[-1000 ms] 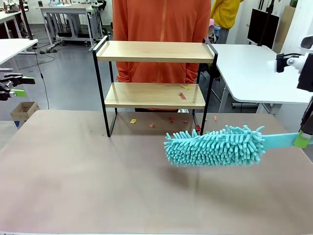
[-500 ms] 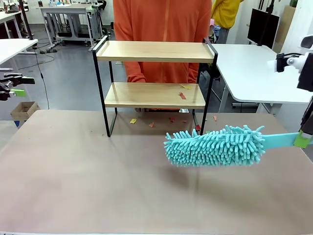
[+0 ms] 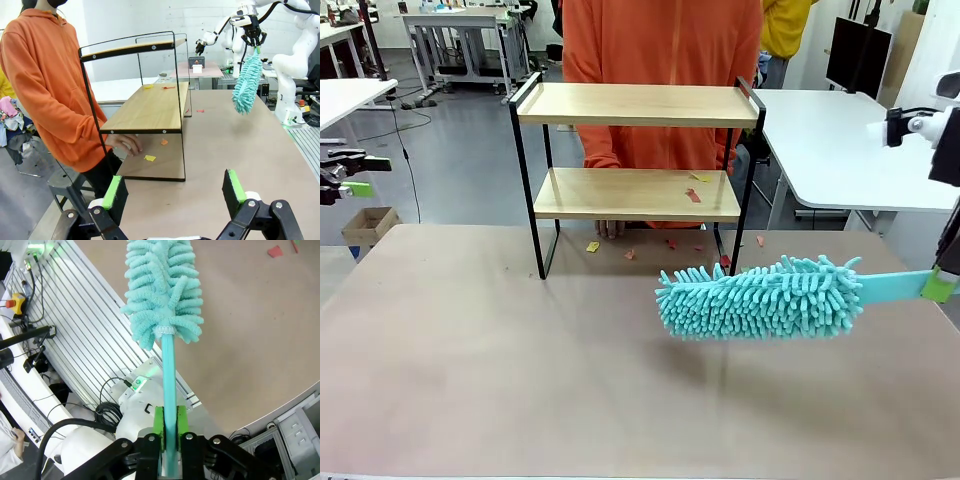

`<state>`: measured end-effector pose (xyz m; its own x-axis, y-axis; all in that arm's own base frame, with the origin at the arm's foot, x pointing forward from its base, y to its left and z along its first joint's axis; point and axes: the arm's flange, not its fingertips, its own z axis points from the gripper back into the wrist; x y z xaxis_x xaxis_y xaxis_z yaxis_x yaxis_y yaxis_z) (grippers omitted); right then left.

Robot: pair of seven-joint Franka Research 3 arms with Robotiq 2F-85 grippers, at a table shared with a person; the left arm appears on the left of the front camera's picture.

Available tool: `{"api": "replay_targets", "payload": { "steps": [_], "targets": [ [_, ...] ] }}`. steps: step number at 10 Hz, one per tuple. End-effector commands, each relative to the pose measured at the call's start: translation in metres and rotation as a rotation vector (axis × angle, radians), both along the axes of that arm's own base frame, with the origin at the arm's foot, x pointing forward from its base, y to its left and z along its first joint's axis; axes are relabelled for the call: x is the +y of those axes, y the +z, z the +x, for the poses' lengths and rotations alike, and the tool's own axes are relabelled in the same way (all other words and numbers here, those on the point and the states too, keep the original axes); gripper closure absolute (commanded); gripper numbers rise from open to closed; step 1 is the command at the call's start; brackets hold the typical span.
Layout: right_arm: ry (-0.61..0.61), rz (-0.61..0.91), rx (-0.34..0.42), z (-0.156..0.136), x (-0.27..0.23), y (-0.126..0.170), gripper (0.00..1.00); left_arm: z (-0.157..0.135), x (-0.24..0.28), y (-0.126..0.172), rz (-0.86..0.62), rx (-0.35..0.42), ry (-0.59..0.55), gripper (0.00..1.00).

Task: Clean the shelf.
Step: Clean the specific section of the Shelf indicated by the human with the Duster.

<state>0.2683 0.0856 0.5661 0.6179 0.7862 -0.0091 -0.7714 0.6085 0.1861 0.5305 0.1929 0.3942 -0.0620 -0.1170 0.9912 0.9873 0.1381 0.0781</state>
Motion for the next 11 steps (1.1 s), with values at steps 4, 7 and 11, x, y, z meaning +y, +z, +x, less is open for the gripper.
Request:
{"api": "replay_targets", "payload": {
  "steps": [4,7,11],
  "targets": [
    [-0.009,0.016,-0.004,0.004,0.000,0.006,0.87,-0.002,-0.001,0.003,-0.006,-0.004,-0.005,0.00],
    [-0.009,0.016,-0.004,0.004,0.000,0.006,0.87,-0.002,-0.001,0.003,-0.006,-0.004,-0.005,0.00],
    [-0.146,0.041,-0.086,0.007,0.104,-0.018,0.87,-0.002,-0.001,0.003,-0.006,-0.004,-0.005,0.00]
  ]
}}
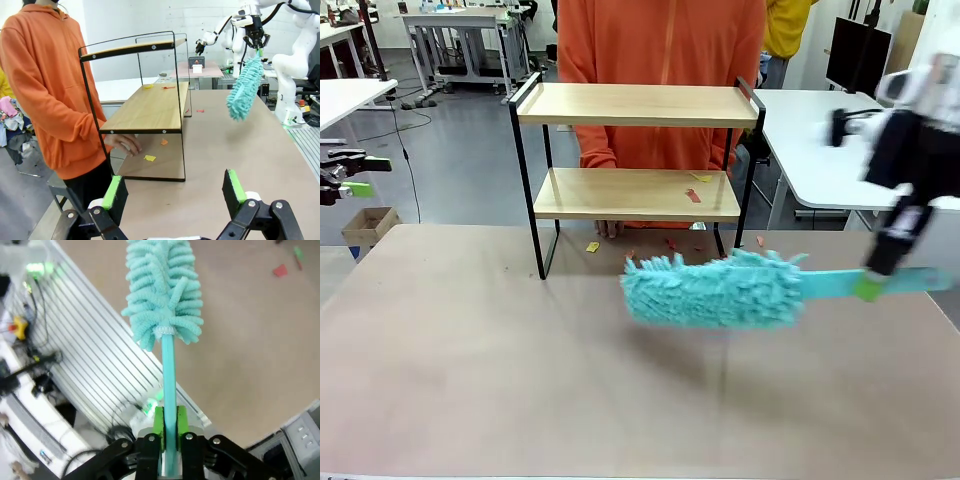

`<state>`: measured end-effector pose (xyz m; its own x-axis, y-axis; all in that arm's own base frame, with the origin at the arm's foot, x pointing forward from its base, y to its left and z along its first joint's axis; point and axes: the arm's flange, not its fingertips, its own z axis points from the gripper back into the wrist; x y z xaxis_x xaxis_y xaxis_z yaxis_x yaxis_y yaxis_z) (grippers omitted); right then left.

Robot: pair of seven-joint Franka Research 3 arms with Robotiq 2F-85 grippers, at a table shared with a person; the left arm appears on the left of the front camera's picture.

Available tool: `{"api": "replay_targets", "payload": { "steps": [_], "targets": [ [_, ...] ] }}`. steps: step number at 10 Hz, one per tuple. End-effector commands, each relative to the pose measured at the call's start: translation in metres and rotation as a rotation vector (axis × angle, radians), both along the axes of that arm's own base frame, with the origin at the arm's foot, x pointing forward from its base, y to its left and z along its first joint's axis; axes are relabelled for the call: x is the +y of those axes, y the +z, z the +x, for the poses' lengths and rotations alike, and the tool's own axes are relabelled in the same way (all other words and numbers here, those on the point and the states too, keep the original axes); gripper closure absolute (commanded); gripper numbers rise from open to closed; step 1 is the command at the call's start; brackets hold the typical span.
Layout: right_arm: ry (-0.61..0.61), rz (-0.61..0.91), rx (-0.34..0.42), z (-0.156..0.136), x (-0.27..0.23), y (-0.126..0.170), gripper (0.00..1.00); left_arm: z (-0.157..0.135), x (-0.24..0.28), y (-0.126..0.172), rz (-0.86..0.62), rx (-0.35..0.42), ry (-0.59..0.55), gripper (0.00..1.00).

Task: Clean the shelf.
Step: Clean the specific section of the Shelf indicated by the human with the Duster.

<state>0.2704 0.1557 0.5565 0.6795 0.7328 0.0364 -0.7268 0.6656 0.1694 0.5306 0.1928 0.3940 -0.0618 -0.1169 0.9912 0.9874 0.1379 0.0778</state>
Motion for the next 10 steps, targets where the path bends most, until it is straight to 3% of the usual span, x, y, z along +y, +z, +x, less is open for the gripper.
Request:
{"api": "replay_targets", "payload": {
  "steps": [1,5,7,8,10],
  "targets": [
    [-0.128,0.037,-0.054,0.003,0.056,-0.015,0.87,-0.002,-0.001,0.003,-0.006,-0.004,-0.005,0.00],
    [-0.399,0.059,-0.160,-0.011,0.147,-0.050,0.87,-0.002,-0.001,0.003,-0.006,-0.004,-0.005,0.00],
    [-0.421,0.104,-0.171,-0.011,0.160,-0.060,0.87,-0.002,-0.001,0.003,-0.006,-0.004,-0.005,0.00],
    [-0.361,0.052,-0.150,-0.013,0.148,-0.047,0.87,-0.002,-0.001,0.003,-0.006,-0.004,-0.005,0.00],
    [-0.361,0.052,-0.150,-0.013,0.148,-0.047,0.87,-0.002,-0.001,0.003,-0.006,-0.004,-0.005,0.00]
  ]
}}
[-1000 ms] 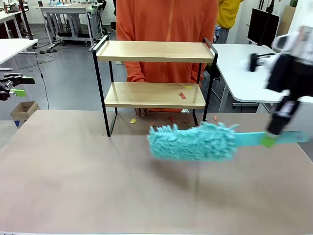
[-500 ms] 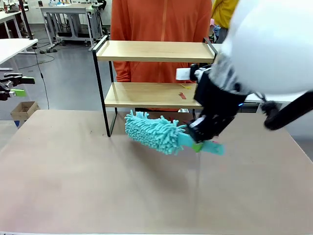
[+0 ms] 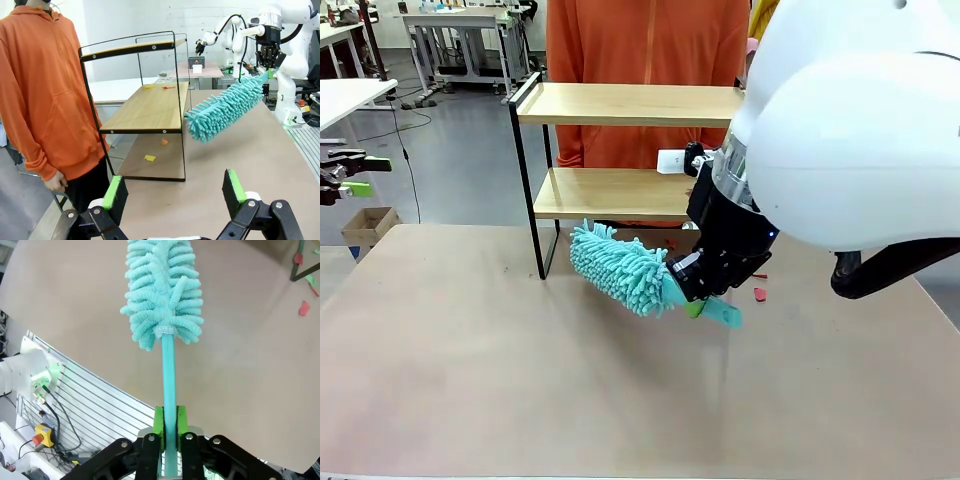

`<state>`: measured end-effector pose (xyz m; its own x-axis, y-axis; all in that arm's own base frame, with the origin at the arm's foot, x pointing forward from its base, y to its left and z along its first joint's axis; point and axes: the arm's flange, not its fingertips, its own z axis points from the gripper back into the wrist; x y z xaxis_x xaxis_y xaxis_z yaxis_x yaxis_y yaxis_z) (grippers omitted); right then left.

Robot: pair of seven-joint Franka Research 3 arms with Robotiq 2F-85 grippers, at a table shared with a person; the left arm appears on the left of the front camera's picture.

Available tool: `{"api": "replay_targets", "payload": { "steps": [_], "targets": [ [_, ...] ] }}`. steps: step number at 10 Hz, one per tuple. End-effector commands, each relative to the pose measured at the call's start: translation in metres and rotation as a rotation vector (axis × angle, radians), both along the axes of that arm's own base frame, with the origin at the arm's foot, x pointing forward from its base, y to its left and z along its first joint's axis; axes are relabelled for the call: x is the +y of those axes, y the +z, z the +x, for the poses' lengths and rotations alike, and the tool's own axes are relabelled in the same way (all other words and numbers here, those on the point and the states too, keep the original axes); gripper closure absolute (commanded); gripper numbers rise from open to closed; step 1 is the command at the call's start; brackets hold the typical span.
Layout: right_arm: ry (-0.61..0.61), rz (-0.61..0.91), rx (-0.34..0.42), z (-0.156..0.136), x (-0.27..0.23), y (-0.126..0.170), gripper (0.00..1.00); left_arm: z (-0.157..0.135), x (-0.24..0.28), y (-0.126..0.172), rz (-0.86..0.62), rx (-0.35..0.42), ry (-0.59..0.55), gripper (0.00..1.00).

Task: Clean the shelf.
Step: Clean the specific section of the Shelf indicated by the human with the Duster.

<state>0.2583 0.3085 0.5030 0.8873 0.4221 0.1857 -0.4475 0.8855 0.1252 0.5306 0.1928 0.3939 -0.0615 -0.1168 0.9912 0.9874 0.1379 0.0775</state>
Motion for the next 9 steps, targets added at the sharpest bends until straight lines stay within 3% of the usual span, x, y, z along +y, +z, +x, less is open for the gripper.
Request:
{"api": "replay_targets", "payload": {
  "steps": [1,2,4,6,9],
  "targets": [
    [0.021,-0.006,-0.002,-0.001,-0.005,0.006,0.87,-0.002,-0.001,0.003,-0.006,-0.004,-0.005,0.00],
    [0.000,0.000,0.000,0.000,0.000,0.000,0.87,-0.002,-0.001,0.003,-0.006,-0.004,-0.005,0.00],
    [-0.188,0.026,-0.022,0.016,0.042,-0.027,0.87,-0.002,-0.001,0.003,-0.006,-0.004,-0.005,0.00],
    [-0.259,0.045,-0.067,0.025,0.071,-0.046,0.87,-0.002,-0.001,0.003,-0.006,-0.004,-0.005,0.00],
    [-0.354,0.043,-0.188,0.039,0.127,-0.080,0.87,-0.002,-0.001,0.003,-0.006,-0.004,-0.005,0.00]
  ]
}}
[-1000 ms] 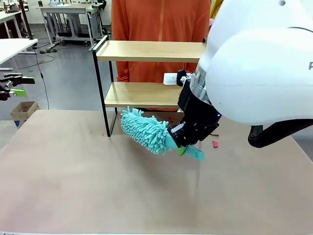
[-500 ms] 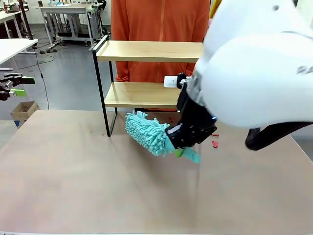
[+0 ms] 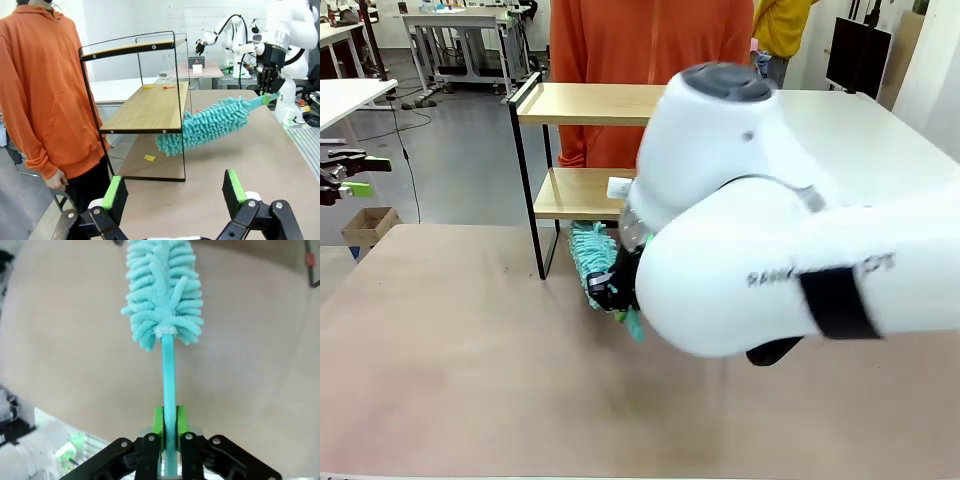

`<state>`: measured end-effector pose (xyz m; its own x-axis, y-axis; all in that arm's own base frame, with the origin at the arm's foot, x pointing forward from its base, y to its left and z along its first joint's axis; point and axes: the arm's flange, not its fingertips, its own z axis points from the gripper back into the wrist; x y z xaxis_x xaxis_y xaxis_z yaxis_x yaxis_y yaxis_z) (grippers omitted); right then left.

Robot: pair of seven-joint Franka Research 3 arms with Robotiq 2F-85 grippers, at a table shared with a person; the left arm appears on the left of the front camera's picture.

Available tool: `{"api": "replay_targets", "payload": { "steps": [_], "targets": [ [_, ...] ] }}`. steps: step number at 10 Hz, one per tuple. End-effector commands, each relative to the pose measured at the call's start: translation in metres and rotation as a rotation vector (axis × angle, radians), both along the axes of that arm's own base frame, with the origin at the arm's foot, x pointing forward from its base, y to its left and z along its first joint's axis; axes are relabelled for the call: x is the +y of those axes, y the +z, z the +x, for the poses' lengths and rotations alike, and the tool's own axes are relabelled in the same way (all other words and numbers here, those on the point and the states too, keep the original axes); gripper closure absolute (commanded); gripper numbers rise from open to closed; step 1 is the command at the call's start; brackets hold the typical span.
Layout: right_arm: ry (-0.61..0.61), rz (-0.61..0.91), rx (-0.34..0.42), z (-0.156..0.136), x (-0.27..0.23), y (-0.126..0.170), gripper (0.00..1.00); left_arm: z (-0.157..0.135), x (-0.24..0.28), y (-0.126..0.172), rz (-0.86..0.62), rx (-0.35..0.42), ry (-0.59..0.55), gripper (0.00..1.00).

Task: Clean the shelf.
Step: Clean the specific section of the Shelf indicated by the human with the Duster.

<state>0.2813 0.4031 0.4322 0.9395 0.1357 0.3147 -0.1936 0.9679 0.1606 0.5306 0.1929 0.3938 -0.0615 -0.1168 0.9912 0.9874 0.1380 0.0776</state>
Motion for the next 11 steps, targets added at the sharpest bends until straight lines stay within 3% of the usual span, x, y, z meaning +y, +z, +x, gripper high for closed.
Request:
{"api": "replay_targets", "payload": {
  "steps": [1,5,11],
  "targets": [
    [-0.084,-0.022,-0.068,0.023,0.050,-0.022,0.87,-0.002,-0.001,0.003,-0.006,-0.004,-0.005,0.00],
    [-0.123,-0.016,-0.115,0.047,0.105,-0.047,0.87,-0.002,-0.001,0.003,-0.006,-0.004,-0.005,0.00],
    [-0.191,0.023,-0.057,0.090,0.136,-0.072,0.87,-0.002,-0.001,0.003,-0.006,-0.004,-0.005,0.00]
  ]
}}
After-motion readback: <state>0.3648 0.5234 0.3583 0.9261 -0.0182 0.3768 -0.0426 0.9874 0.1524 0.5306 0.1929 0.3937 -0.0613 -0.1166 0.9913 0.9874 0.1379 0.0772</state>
